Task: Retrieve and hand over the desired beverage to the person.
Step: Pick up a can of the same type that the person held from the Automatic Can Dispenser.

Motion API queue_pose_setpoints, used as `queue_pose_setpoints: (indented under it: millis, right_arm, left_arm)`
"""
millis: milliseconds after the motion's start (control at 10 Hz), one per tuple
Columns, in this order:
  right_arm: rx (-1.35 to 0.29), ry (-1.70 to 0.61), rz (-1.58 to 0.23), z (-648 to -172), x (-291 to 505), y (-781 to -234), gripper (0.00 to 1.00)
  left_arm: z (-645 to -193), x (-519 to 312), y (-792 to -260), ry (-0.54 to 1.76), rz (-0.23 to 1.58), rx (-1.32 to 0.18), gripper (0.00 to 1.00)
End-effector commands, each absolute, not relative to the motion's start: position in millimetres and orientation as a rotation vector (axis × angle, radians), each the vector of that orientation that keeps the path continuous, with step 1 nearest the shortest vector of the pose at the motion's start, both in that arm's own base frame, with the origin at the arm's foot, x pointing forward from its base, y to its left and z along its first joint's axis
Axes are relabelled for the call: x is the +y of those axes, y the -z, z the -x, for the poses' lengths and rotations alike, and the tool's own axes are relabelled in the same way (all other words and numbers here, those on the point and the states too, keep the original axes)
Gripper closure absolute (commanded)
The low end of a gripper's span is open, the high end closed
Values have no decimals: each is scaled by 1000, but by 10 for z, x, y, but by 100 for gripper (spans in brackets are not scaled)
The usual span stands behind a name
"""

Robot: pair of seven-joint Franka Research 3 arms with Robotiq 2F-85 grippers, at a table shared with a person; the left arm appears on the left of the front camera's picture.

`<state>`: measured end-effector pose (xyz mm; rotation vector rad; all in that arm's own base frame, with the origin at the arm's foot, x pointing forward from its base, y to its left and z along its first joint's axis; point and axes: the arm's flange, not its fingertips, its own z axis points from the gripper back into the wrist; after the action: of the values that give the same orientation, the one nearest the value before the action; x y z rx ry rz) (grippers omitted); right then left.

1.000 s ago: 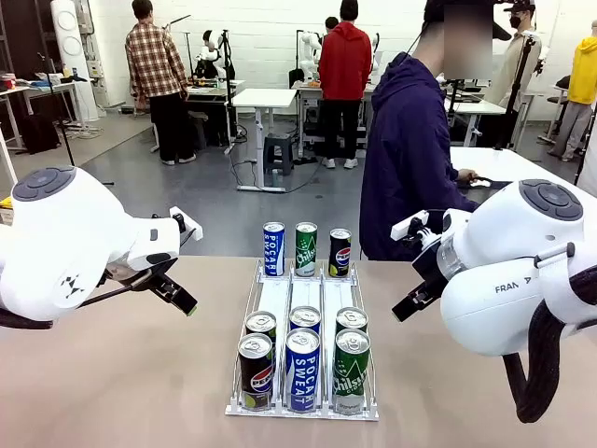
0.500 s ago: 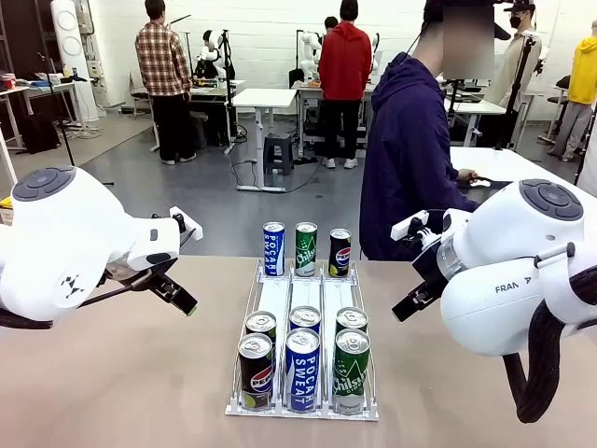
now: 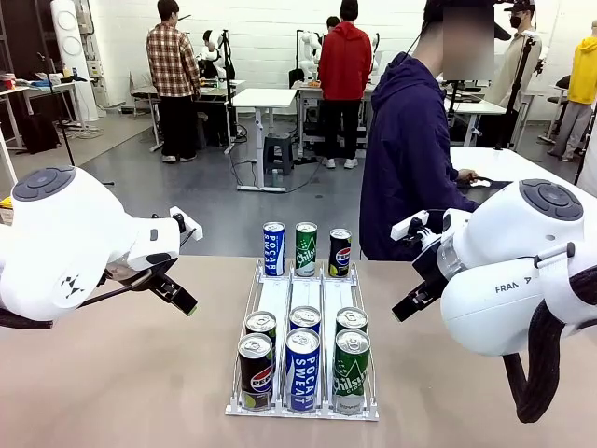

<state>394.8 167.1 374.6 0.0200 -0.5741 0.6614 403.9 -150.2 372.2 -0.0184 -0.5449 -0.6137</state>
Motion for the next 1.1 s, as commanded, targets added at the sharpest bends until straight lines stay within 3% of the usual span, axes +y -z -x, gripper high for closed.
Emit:
queue_pose_setpoints:
  millis: [0,100,300,600,1000]
  right_arm:
    - [-574,-661,-20,-3948,1671,-3745,0]
    - [-574,-661,-20,-3948,1671,-3746,0]
    - [-657,-678,66,-3393,1860,-4337,0]
    - [-698,-634,111,-3181,1952,-5222,0]
    - [-842,-582,101,-2772,1967,-6040,0]
  left_arm:
    - [-4040,-1500,-3722,613,19,-545,0]
    - [-4039,-1502,-3722,614,18,-545,0]
    - [-3497,-1376,-4710,671,15,-657,0]
    - [-3036,-1365,-5843,738,-78,-661,0]
    - [-2942,-1293,-6248,704,-102,-659,0]
